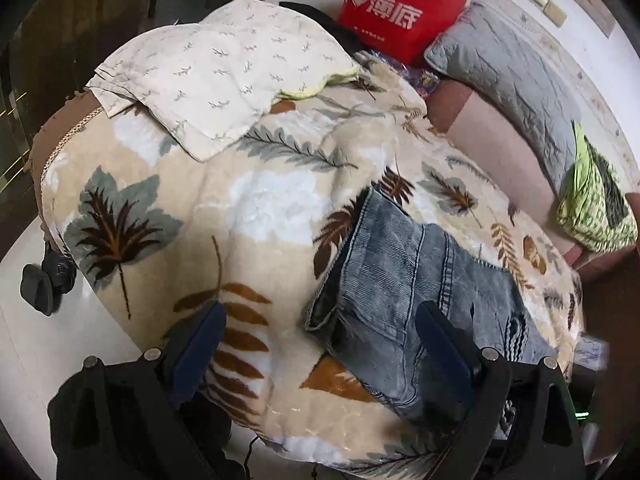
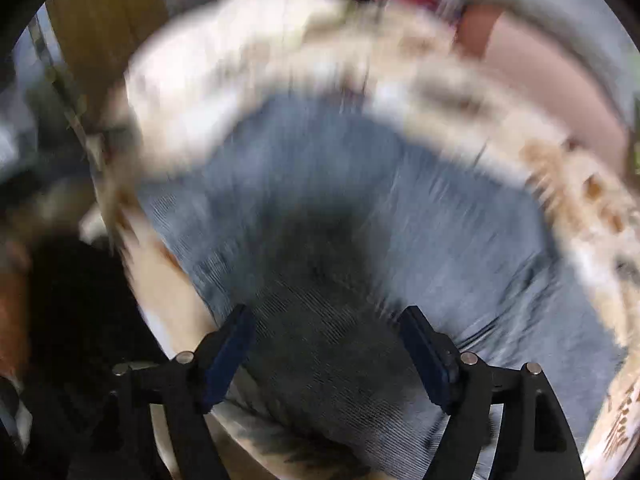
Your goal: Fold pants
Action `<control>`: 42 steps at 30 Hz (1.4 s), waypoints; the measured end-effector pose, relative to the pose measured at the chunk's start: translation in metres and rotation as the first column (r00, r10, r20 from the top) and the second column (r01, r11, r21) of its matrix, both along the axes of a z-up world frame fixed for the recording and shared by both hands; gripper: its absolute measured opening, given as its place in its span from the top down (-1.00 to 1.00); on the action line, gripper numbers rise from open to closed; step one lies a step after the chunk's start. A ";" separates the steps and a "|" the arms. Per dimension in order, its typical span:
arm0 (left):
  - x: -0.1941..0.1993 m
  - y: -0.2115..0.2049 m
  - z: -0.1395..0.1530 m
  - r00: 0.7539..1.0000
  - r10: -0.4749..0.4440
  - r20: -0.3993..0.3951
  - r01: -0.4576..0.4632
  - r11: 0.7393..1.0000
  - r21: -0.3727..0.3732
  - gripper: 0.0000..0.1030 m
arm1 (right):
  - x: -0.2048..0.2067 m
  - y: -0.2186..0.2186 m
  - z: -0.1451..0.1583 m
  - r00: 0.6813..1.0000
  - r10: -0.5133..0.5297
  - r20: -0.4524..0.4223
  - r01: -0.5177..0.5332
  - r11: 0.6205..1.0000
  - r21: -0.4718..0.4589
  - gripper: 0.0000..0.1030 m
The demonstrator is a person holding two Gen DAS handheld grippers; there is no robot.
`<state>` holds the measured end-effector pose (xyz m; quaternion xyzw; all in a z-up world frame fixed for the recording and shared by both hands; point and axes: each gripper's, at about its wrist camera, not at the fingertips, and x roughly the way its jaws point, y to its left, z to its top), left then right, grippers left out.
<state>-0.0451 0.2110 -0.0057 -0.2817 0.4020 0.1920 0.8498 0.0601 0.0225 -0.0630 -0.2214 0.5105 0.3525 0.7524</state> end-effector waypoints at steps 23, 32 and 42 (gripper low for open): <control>0.025 -0.052 -0.018 0.991 -0.088 -0.096 0.090 0.996 0.011 -0.86 | 0.036 -0.197 0.039 0.879 -0.463 -0.115 0.464 0.773 0.433 -0.55; 0.016 -0.028 -0.061 0.999 -0.034 -0.003 0.029 0.899 -0.436 -0.86 | 0.038 -0.203 0.031 0.874 -0.468 -0.128 0.473 0.761 0.444 -0.55; 0.032 -0.016 -0.062 0.998 0.017 0.063 0.015 0.879 -0.476 -0.85 | 0.038 -0.202 0.029 0.876 -0.468 -0.118 0.470 0.767 0.437 -0.55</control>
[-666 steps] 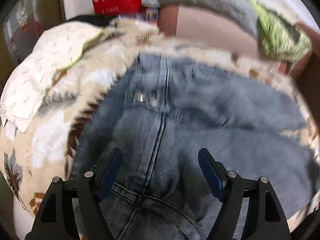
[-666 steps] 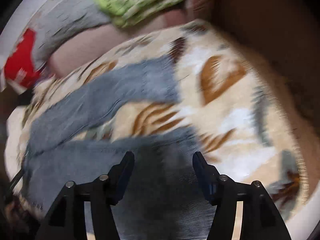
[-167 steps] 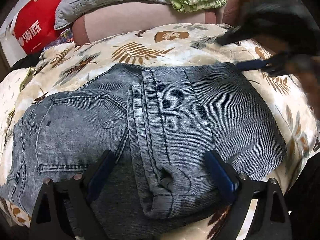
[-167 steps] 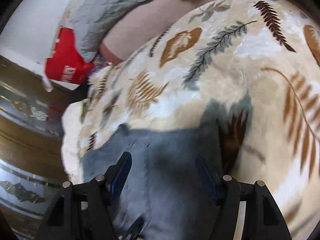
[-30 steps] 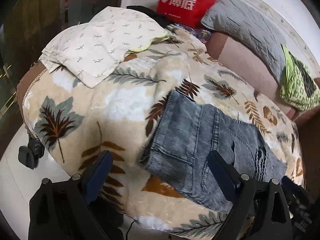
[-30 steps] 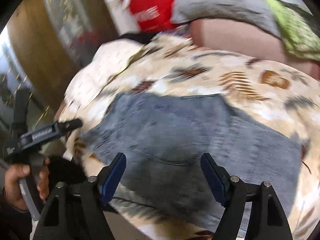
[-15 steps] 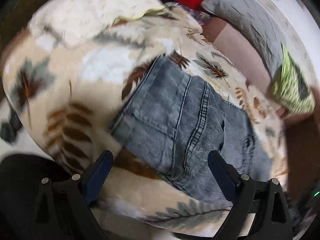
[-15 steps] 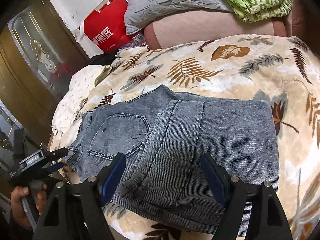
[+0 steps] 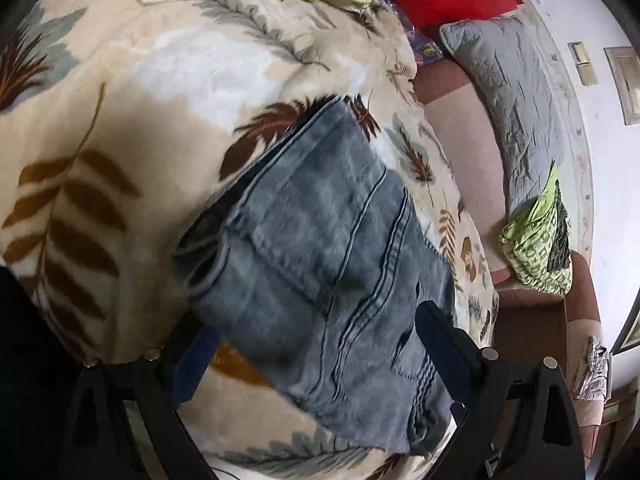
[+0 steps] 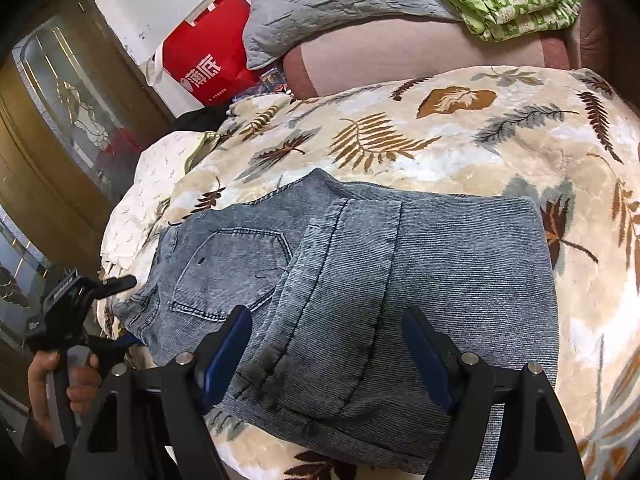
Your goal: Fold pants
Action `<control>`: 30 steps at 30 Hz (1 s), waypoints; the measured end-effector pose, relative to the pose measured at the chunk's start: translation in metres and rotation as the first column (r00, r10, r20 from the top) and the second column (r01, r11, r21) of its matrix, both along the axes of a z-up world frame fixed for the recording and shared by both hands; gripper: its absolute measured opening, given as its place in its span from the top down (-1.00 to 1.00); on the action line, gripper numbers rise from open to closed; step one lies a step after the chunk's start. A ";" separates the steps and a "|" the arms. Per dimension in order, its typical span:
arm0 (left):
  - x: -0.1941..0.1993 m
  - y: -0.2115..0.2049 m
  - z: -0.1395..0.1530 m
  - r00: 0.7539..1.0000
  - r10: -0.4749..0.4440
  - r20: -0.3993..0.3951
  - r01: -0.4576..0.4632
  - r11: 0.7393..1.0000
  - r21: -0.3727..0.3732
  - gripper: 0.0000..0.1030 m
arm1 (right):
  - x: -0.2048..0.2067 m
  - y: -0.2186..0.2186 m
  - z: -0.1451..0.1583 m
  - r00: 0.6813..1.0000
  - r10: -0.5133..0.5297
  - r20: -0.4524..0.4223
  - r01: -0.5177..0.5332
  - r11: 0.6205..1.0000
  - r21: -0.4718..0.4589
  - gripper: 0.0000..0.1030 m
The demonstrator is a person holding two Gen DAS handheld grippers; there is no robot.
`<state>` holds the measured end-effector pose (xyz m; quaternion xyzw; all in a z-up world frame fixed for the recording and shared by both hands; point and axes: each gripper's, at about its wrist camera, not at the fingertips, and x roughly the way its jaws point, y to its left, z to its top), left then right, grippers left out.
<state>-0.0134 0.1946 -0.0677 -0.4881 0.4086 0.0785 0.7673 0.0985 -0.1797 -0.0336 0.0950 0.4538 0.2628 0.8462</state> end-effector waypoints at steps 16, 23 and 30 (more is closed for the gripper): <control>0.006 -0.014 0.025 0.999 0.029 0.029 -0.035 0.970 0.241 0.73 | 0.017 0.002 -0.031 0.991 -0.049 -0.127 0.038 0.995 -0.087 -0.64; 0.033 -0.094 0.108 0.980 -0.160 0.122 0.068 0.833 0.548 0.74 | 0.019 -0.054 -0.002 0.975 -0.176 -0.135 0.186 0.980 0.071 -0.64; 0.061 -0.239 0.149 0.878 -0.464 0.115 0.225 0.612 0.758 0.75 | -0.007 -0.171 0.032 0.888 -0.450 -0.096 0.458 0.848 0.268 -0.64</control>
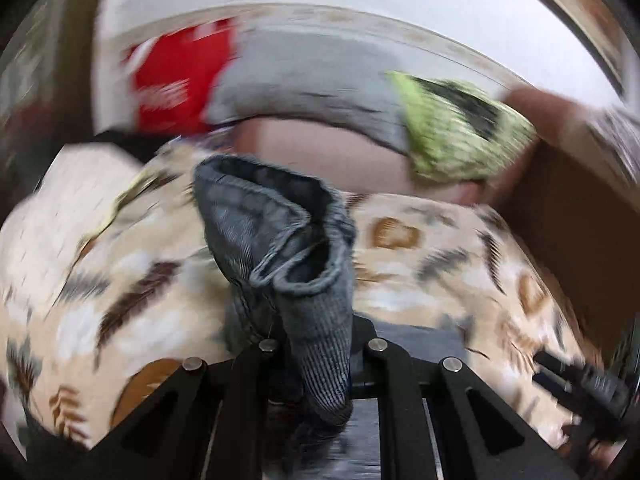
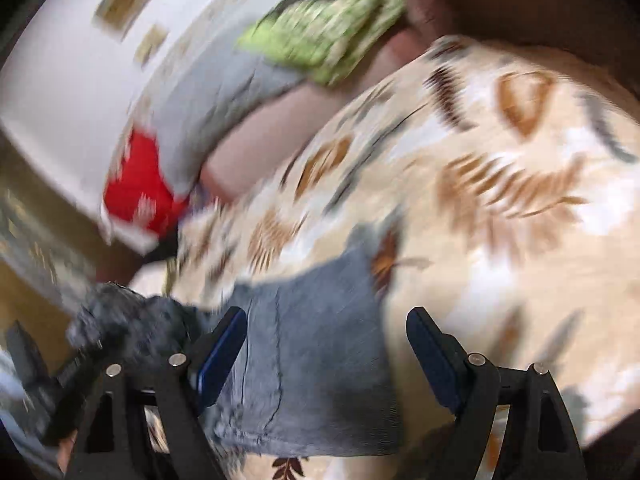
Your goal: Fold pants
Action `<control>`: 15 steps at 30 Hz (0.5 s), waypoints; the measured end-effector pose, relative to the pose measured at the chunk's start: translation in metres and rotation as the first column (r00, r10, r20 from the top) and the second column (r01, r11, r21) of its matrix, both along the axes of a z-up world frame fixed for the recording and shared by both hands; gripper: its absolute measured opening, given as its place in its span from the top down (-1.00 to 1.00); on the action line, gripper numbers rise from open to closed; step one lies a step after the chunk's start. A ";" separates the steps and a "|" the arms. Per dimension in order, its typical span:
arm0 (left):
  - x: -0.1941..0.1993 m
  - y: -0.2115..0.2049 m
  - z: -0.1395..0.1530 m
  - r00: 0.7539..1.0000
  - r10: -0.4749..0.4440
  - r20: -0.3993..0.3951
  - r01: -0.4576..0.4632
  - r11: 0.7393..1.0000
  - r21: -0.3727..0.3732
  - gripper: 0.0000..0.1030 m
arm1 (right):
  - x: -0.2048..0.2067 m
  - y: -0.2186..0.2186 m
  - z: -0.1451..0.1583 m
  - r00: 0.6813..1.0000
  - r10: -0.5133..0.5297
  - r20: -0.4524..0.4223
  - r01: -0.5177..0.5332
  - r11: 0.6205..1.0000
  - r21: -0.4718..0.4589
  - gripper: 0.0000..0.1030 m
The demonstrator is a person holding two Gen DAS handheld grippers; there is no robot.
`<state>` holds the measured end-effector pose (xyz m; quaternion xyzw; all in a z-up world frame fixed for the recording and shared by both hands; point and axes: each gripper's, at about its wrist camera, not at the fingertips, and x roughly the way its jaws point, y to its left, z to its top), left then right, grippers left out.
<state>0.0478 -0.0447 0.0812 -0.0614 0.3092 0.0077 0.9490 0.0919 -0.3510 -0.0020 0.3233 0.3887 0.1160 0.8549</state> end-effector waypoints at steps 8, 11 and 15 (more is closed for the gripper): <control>0.021 -0.134 -0.102 0.899 -0.282 -0.335 0.326 0.942 0.084 0.72 | -0.017 -0.067 -0.016 0.985 -0.164 -0.045 0.168 0.979 0.115 -0.64; 0.011 -0.140 -0.120 0.879 -0.315 -0.358 0.372 0.923 0.102 0.63 | -0.015 -0.069 -0.021 0.987 -0.150 -0.064 0.157 0.982 0.109 -0.64; 0.002 -0.108 -0.067 0.856 -0.433 -0.284 0.427 0.900 -0.087 -0.40 | -0.010 -0.057 -0.026 0.991 -0.100 -0.084 0.107 0.990 0.087 -0.64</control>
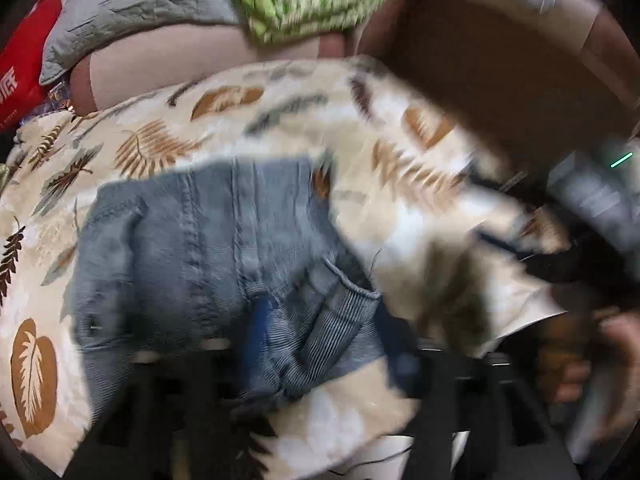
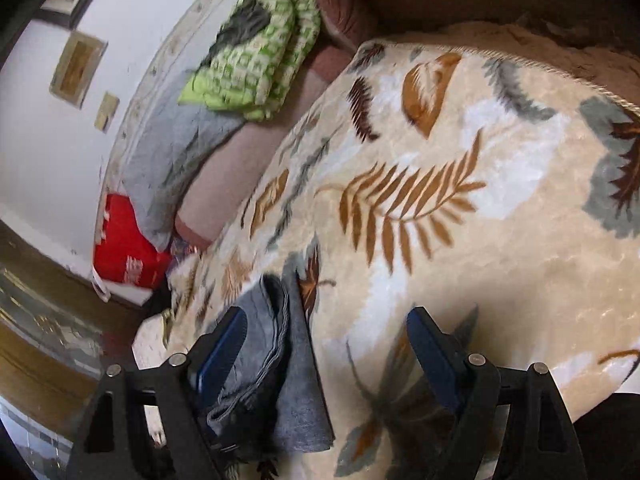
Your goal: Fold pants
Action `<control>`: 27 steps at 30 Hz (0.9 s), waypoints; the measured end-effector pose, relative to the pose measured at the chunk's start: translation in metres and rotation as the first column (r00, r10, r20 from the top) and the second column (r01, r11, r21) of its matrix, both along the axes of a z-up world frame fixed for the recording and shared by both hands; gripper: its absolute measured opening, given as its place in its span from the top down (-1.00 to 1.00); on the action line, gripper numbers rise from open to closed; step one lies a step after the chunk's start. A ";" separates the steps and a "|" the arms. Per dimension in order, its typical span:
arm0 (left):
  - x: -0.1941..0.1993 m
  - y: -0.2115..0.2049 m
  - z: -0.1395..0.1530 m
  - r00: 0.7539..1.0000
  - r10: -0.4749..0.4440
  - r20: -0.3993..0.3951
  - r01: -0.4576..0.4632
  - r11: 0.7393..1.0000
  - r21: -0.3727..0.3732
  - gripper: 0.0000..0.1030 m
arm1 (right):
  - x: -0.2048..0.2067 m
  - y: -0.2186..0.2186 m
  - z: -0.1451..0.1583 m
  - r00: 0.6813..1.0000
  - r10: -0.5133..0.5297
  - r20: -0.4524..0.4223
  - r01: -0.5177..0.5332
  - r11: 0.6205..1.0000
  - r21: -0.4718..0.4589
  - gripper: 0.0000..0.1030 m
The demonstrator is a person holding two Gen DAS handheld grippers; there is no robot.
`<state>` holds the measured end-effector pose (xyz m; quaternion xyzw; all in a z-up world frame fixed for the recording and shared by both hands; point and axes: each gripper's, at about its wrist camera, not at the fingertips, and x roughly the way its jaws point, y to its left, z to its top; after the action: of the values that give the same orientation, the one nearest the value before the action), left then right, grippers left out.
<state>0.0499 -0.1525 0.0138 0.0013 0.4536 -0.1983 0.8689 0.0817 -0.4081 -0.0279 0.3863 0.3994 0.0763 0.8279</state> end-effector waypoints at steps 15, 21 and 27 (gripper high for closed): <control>-0.014 0.143 -0.042 0.957 0.290 0.017 -0.290 0.957 0.018 -0.67 | -0.026 0.102 0.002 0.940 0.339 -0.038 -0.325 0.924 0.202 -0.64; -0.023 0.150 -0.032 0.953 0.303 0.009 -0.302 0.952 -0.058 -0.67 | -0.010 0.109 -0.059 0.929 0.299 -0.220 -0.256 0.945 0.201 -0.38; -0.009 0.147 -0.042 0.944 0.327 0.040 -0.326 0.945 -0.026 -0.67 | -0.014 0.108 -0.037 0.940 0.281 -0.194 -0.253 0.955 0.158 -0.36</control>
<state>0.0410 -0.0051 -0.0278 -0.0778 0.4263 -0.0558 0.8995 0.0674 -0.3006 -0.0654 0.3879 0.5292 0.1718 0.7348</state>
